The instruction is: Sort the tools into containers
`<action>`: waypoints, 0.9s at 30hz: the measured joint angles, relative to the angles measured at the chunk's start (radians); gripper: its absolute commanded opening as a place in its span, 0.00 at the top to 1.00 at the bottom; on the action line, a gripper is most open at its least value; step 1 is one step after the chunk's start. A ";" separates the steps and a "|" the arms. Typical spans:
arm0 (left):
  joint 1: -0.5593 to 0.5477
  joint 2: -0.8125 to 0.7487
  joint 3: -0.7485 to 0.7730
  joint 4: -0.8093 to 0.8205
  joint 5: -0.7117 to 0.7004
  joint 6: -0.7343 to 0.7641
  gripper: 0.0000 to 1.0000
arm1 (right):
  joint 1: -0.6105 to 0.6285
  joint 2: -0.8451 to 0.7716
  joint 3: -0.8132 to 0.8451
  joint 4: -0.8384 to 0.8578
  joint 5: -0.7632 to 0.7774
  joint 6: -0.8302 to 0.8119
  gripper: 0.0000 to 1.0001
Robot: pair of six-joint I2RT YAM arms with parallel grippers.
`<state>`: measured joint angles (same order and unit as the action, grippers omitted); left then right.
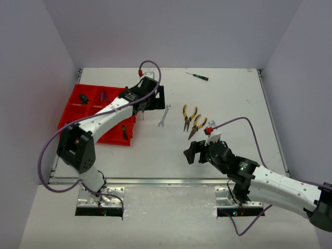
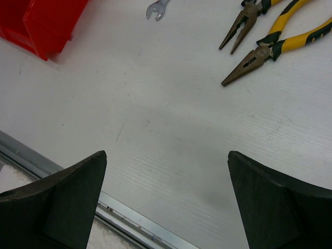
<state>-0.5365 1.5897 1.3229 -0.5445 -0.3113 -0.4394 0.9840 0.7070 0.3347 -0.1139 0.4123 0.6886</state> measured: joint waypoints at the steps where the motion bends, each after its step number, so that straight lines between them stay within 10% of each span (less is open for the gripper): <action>1: 0.000 0.056 0.043 0.001 0.012 0.009 0.05 | 0.000 0.001 0.000 0.000 0.000 0.000 0.01; 11: 0.065 0.480 0.423 -0.082 0.030 0.070 0.21 | -0.011 -0.045 -0.024 0.000 0.008 -0.012 0.01; 27: 0.131 0.648 0.489 -0.135 -0.063 0.108 0.30 | -0.021 -0.041 -0.030 0.000 0.006 -0.012 0.01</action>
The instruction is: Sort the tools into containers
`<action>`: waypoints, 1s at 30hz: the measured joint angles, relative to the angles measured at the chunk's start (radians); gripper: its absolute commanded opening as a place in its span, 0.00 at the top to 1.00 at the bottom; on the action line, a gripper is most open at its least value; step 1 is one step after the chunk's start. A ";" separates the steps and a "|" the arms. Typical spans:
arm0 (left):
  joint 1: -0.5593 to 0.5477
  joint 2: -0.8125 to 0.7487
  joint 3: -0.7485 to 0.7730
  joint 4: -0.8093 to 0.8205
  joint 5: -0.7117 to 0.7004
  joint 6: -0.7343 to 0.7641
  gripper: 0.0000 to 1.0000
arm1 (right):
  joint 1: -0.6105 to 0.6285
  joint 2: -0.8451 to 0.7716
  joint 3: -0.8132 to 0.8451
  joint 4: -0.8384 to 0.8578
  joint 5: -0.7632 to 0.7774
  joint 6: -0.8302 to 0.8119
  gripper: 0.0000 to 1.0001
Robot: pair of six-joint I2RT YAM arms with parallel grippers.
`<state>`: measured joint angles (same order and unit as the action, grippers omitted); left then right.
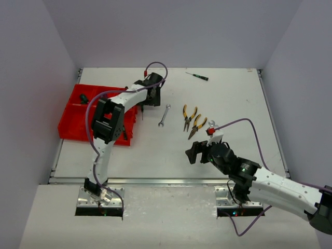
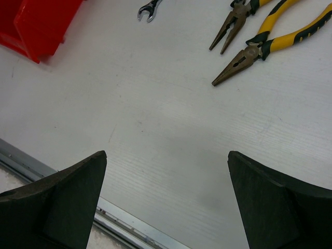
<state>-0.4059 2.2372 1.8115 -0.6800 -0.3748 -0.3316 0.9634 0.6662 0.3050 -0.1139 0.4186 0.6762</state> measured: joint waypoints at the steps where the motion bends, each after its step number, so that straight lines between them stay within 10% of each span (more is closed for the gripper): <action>1: 0.002 0.006 -0.003 0.008 0.000 0.003 0.30 | 0.000 0.000 0.000 0.000 0.000 0.000 0.01; 7: 0.020 0.027 -0.035 0.052 0.016 0.016 0.40 | -0.002 -0.003 0.000 0.000 0.000 0.000 0.01; 16: 0.034 0.030 -0.068 0.143 0.125 0.025 0.98 | -0.006 -0.005 0.000 0.000 0.000 0.000 0.01; 30: -0.068 -0.138 -0.195 0.155 0.207 0.034 1.00 | -0.007 0.006 0.000 0.000 0.000 0.000 0.01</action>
<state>-0.4737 2.0992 1.6167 -0.5250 -0.1674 -0.2978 0.9568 0.6726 0.3046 -0.1141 0.4183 0.6765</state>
